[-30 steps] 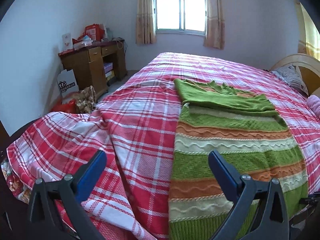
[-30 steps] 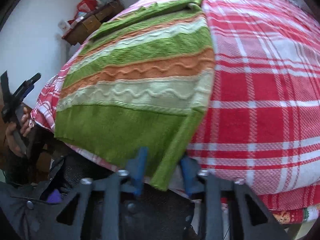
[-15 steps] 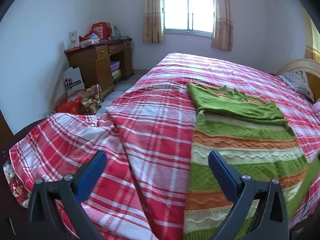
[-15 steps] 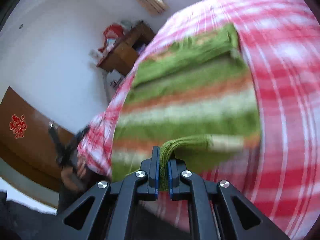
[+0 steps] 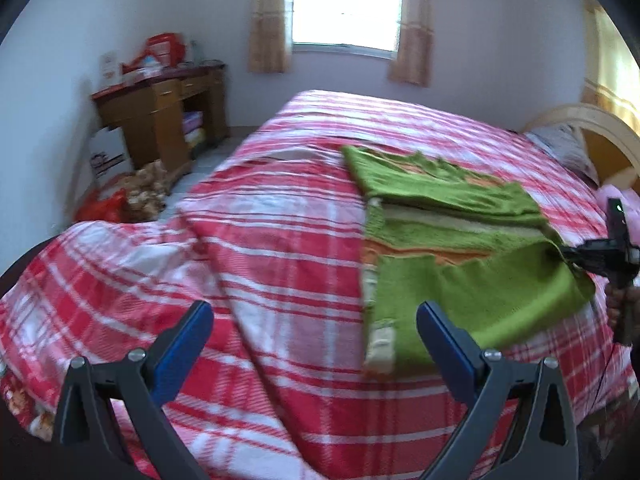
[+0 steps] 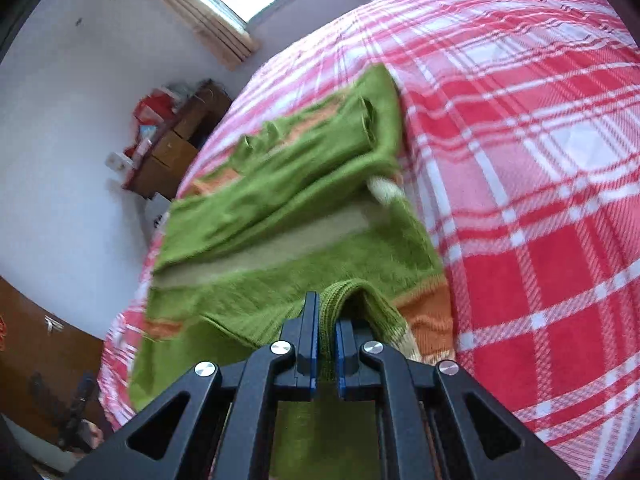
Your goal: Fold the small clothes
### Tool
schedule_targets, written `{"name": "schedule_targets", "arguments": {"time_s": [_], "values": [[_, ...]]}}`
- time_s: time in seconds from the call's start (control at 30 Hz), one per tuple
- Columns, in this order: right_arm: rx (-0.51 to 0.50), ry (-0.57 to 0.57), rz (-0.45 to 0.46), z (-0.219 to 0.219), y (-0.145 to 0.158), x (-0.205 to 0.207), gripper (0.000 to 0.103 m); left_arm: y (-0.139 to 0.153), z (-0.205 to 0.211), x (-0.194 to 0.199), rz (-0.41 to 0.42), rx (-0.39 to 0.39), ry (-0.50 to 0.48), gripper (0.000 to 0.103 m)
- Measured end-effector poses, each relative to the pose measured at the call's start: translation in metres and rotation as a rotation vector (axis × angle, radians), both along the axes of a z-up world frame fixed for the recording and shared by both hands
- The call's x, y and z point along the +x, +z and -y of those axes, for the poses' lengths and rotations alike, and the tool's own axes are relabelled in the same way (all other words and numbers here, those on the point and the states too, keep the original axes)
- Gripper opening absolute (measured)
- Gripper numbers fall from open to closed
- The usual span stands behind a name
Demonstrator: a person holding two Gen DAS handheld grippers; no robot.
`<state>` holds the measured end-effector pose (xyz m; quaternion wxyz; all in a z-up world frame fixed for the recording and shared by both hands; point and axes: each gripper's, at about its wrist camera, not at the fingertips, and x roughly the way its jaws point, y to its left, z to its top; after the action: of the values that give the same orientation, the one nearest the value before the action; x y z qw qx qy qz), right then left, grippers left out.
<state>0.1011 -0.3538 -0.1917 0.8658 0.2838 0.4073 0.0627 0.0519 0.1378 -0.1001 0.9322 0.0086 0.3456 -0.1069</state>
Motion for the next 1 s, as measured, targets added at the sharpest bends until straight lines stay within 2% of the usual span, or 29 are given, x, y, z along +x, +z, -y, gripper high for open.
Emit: {"name": "schedule_targets", "arguments": {"time_s": [0.1, 0.23, 0.3, 0.37, 0.4, 0.47, 0.5, 0.53, 0.6, 0.63, 0.67, 0.73, 0.93, 1.0], "values": [[-0.043, 0.010, 0.021, -0.004, 0.004, -0.002, 0.006, -0.007, 0.020, 0.010, -0.011, 0.004, -0.033, 0.103], [-0.120, 0.030, 0.032, -0.013, 0.010, -0.006, 0.007, -0.022, 0.054, 0.033, -0.060, 0.022, -0.067, 0.088], [-0.153, 0.028, 0.034, -0.017, 0.014, -0.010, 0.008, -0.031, 0.065, 0.045, -0.093, 0.050, -0.064, 0.087], [-0.163, 0.023, 0.041, -0.019, 0.018, -0.015, 0.012, -0.039, 0.071, 0.053, -0.134, 0.044, -0.054, 0.085], [-0.162, 0.021, 0.048, -0.020, 0.020, -0.018, 0.018, -0.044, 0.073, 0.056, -0.159, 0.031, -0.049, 0.082], [-0.159, 0.011, 0.071, -0.021, 0.025, -0.025, 0.036, -0.051, 0.075, 0.059, -0.196, 0.042, -0.021, 0.058], [-0.156, 0.005, 0.088, -0.021, 0.027, -0.030, 0.049, -0.053, 0.075, 0.058, -0.202, 0.036, -0.016, 0.058], [-0.155, -0.003, 0.107, -0.021, 0.030, -0.036, 0.053, -0.051, 0.074, 0.057, -0.195, 0.023, -0.010, 0.055], [-0.160, -0.015, 0.123, -0.021, 0.034, -0.043, 0.053, -0.049, 0.077, 0.054, -0.189, 0.034, -0.010, 0.050], [-0.157, -0.022, 0.129, -0.020, 0.036, -0.046, 0.053, -0.047, 0.078, 0.052, -0.179, 0.047, -0.010, 0.043], [-0.150, -0.027, 0.134, -0.019, 0.037, -0.048, 0.053, -0.045, 0.080, 0.049, -0.166, 0.055, -0.015, 0.032], [-0.132, -0.044, 0.142, -0.015, 0.038, -0.054, 0.053, -0.041, 0.080, 0.043, -0.147, 0.046, -0.031, 0.024], [-0.090, -0.090, 0.163, -0.008, 0.041, -0.073, 0.053, -0.034, 0.065, 0.034, -0.125, -0.064, -0.052, 0.023], [-0.082, -0.096, 0.160, -0.006, 0.040, -0.077, 0.053, -0.031, 0.062, 0.035, -0.107, -0.073, -0.043, 0.025]]}}
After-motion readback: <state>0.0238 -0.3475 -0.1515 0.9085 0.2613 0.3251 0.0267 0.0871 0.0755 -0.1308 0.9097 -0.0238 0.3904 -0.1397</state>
